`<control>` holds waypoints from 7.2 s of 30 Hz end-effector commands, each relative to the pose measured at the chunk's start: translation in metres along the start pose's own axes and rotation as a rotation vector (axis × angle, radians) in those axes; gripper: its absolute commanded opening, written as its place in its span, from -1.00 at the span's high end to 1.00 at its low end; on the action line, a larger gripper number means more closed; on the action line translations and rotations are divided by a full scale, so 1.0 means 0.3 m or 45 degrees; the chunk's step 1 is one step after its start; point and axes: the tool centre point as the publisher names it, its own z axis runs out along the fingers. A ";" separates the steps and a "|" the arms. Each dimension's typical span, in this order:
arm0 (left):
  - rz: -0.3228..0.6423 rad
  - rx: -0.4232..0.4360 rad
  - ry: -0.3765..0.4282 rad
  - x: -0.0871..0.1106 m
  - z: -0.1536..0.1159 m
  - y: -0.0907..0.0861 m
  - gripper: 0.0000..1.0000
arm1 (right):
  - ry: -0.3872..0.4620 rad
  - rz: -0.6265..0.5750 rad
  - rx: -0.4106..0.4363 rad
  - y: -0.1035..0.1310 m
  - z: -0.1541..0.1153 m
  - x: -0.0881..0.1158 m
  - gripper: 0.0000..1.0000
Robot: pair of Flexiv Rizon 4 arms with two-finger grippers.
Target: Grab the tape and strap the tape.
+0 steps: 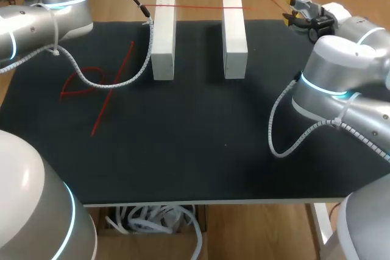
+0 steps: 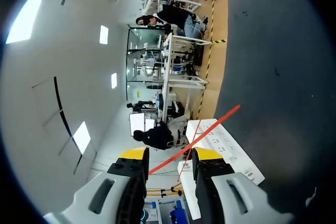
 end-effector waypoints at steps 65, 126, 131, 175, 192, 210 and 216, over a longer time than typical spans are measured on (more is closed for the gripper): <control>0.003 0.004 0.002 -0.002 0.000 0.004 1.00 | -0.017 -0.125 0.039 0.008 0.032 0.007 1.00; 0.003 0.004 0.002 -0.002 0.000 0.004 1.00 | -0.157 -0.441 0.178 -0.016 0.019 0.090 1.00; 0.003 0.004 0.002 -0.002 0.000 0.004 1.00 | -0.157 -0.441 0.178 -0.016 0.019 0.090 1.00; -0.207 -1.107 0.028 -0.014 0.078 -0.019 1.00 | -0.157 -0.441 0.178 -0.016 0.019 0.090 1.00; -0.300 -1.511 0.005 -0.042 0.130 0.063 1.00 | -0.157 -0.441 0.178 -0.016 0.019 0.090 1.00; -0.284 -1.707 0.070 -0.013 0.193 0.069 1.00 | -0.157 -0.441 0.178 -0.016 0.019 0.090 1.00; -0.283 -1.749 0.062 -0.009 0.209 0.068 1.00 | -0.157 -0.441 0.178 -0.016 0.019 0.090 1.00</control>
